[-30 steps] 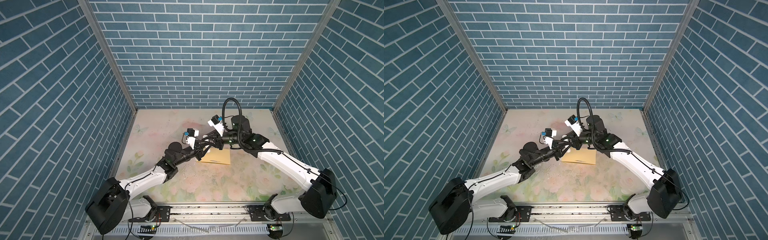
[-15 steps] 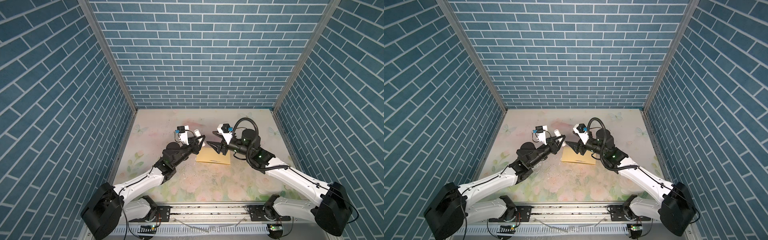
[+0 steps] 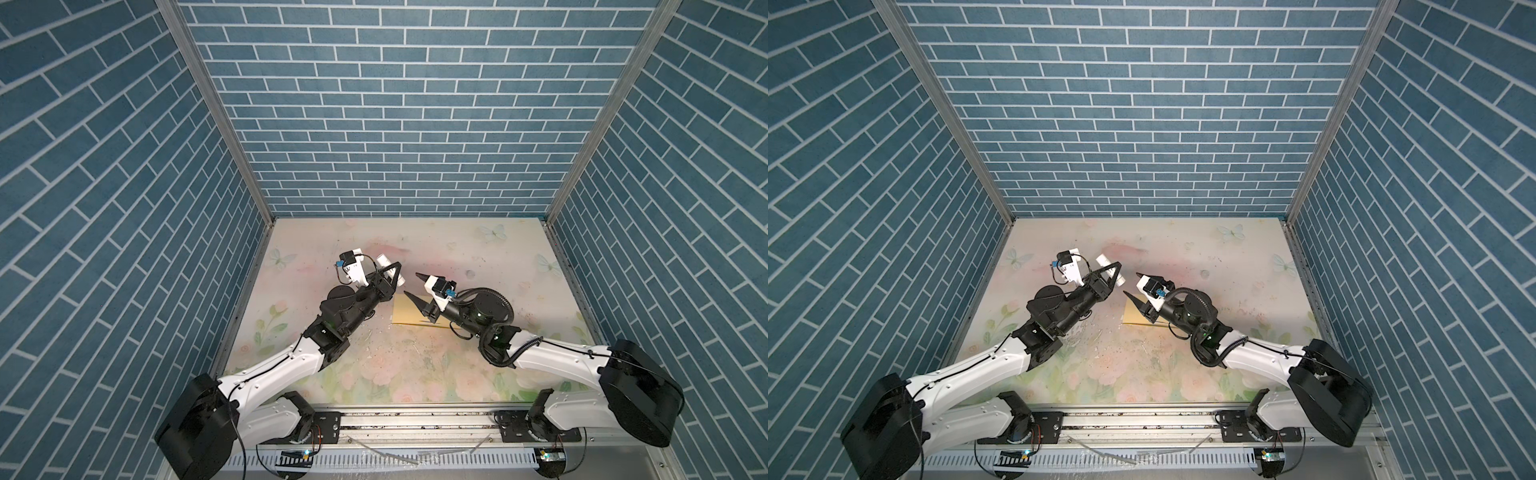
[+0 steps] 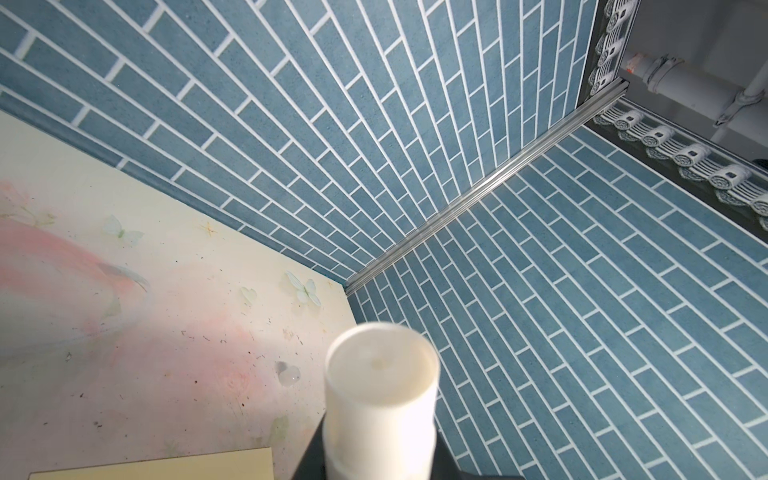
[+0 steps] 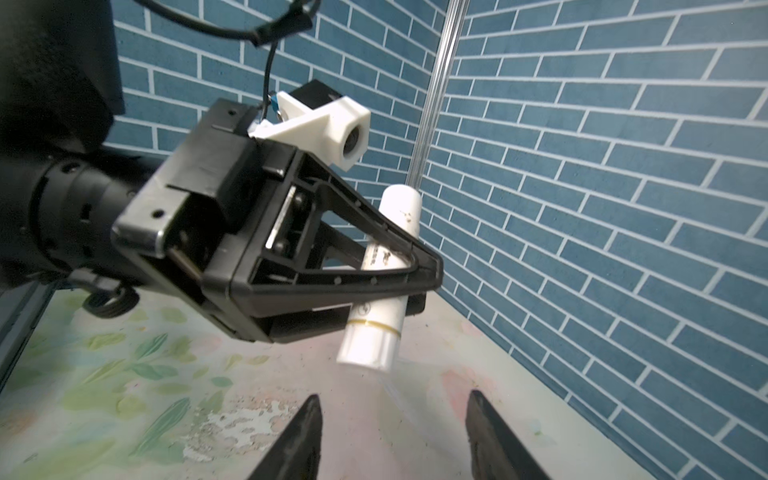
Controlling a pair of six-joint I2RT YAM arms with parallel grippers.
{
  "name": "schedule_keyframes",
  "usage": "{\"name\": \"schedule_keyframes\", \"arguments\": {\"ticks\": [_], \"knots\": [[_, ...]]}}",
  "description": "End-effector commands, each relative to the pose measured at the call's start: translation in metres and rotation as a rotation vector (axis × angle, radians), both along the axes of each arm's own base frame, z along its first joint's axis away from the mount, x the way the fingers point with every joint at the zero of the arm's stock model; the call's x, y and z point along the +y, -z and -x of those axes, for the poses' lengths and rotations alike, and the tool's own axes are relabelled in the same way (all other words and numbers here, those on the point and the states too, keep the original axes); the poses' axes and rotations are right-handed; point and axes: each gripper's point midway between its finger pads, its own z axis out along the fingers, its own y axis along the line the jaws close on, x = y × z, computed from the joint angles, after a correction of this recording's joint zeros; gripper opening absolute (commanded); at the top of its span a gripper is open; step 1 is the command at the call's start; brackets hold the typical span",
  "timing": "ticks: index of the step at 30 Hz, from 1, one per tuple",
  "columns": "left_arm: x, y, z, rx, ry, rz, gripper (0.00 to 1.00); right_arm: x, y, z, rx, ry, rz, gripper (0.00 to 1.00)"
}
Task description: Place the letter into the envelope and seal it
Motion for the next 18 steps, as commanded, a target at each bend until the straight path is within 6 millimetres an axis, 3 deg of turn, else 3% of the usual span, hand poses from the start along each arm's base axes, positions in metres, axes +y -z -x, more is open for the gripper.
{"name": "schedule_keyframes", "arguments": {"ticks": [1,18], "knots": [[0.006,-0.011,0.0,-0.014,-0.018,0.052,0.0,0.001,-0.028,-0.001,-0.133,0.048,-0.074,0.5],[0.008,-0.01,0.001,-0.012,-0.018,0.08,0.0,0.028,-0.033,-0.005,-0.204,0.153,-0.125,0.33]]}}
